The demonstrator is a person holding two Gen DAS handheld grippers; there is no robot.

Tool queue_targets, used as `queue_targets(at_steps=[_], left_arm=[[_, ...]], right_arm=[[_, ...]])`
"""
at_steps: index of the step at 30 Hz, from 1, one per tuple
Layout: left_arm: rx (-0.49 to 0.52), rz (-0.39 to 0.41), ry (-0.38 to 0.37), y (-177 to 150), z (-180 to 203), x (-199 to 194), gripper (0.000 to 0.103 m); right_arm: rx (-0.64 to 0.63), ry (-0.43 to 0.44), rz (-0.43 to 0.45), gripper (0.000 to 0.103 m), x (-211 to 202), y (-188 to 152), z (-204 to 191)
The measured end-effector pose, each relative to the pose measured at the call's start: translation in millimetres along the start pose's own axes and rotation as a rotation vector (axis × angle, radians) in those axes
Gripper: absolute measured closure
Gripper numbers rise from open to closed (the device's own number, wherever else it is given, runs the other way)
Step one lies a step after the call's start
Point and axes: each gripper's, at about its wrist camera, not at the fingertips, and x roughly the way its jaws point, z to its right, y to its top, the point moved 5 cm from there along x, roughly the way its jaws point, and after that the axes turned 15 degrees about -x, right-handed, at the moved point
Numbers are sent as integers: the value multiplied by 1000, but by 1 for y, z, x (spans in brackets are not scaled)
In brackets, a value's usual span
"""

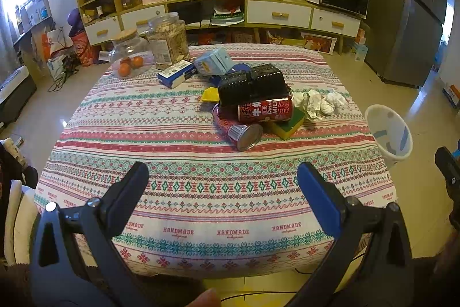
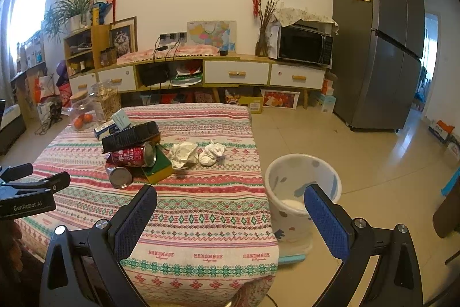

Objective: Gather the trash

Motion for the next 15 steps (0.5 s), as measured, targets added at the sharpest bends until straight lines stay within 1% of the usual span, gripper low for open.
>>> queue_targets(at_steps=[15], left_arm=[[-2, -5, 4, -1, -4, 1, 1]], right_arm=[[2, 4, 1, 0, 2, 1, 0]])
